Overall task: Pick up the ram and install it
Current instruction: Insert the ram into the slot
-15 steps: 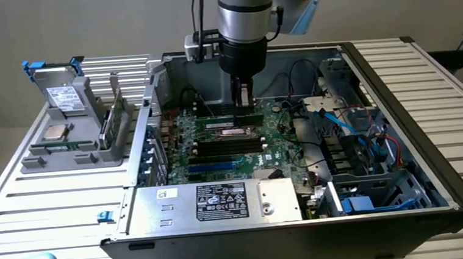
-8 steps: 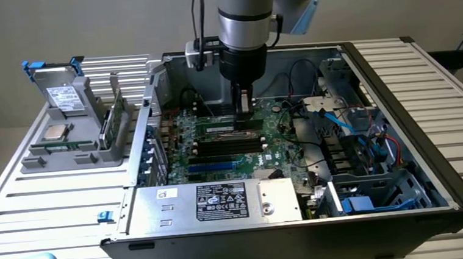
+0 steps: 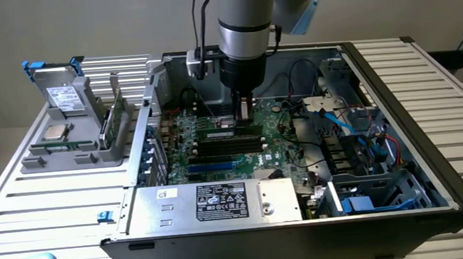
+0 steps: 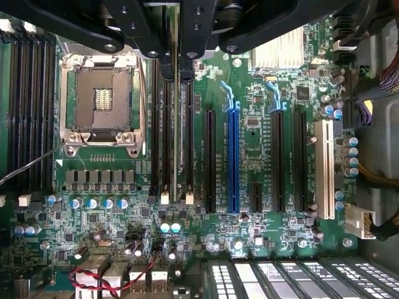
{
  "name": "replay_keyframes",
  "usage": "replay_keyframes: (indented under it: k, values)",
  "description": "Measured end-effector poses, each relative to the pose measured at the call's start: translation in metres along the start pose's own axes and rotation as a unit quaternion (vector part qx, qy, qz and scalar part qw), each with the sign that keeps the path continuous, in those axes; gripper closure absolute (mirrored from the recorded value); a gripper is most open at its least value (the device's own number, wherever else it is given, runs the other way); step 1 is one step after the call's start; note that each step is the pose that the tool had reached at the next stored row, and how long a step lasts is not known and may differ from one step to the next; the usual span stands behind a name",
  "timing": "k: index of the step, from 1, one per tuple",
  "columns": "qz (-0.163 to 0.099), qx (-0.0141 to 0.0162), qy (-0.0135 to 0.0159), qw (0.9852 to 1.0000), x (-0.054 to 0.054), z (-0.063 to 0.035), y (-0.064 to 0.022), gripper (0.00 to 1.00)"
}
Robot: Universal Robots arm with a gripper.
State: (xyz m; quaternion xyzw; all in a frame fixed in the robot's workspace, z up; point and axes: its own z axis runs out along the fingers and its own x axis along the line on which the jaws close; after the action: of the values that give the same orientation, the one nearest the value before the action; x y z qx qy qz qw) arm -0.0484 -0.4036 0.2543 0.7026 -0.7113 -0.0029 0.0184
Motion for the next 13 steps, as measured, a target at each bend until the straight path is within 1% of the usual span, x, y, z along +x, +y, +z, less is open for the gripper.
replay_keyframes:
  k: [5,13]
  values:
    - [0.000,0.0000,0.0000,1.0000,0.0008,0.0069,-0.0002,0.85]
    - [0.000,0.0000,0.0000,1.0000,0.0028,0.0086,-0.0003,0.85]
